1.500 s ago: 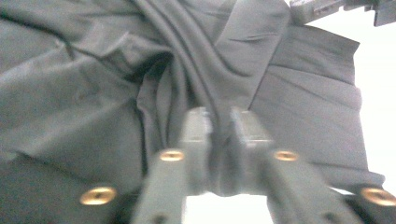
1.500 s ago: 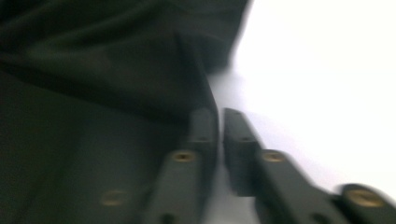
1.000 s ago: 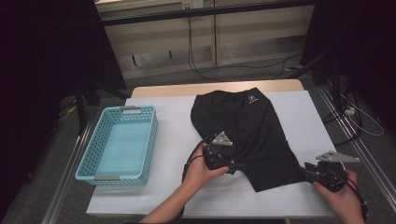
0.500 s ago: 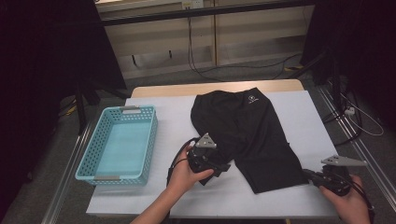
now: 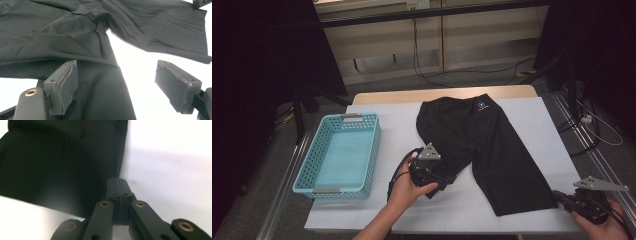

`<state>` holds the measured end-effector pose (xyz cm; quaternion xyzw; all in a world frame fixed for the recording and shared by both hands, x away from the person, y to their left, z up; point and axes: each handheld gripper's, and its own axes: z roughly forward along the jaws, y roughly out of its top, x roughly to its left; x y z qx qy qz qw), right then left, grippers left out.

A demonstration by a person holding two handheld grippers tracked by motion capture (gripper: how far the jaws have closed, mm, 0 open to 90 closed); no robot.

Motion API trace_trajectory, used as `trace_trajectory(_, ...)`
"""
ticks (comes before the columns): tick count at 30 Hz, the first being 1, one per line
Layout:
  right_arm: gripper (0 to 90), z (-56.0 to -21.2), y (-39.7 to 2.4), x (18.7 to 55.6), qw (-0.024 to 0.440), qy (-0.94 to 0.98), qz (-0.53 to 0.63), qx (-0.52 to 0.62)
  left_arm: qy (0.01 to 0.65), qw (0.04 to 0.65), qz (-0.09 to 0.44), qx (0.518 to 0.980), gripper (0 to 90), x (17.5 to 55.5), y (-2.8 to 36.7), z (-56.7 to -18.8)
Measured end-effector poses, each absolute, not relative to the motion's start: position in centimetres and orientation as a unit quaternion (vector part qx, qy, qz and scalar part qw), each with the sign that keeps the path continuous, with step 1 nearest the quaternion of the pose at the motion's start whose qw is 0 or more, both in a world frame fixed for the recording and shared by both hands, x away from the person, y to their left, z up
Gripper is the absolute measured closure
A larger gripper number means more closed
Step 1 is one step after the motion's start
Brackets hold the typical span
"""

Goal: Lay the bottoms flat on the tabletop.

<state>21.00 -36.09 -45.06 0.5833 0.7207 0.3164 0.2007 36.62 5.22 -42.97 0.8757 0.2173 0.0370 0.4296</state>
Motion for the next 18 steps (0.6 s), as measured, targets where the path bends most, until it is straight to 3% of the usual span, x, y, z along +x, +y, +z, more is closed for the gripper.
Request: trace_trajectory(18, 90.0, -45.2, -37.4, 20.7, 0.210, 0.714, 0.311, 0.591, 0.233, 0.427, 0.048, 0.873, 14.5, 37.5, 6.5, -42.8)
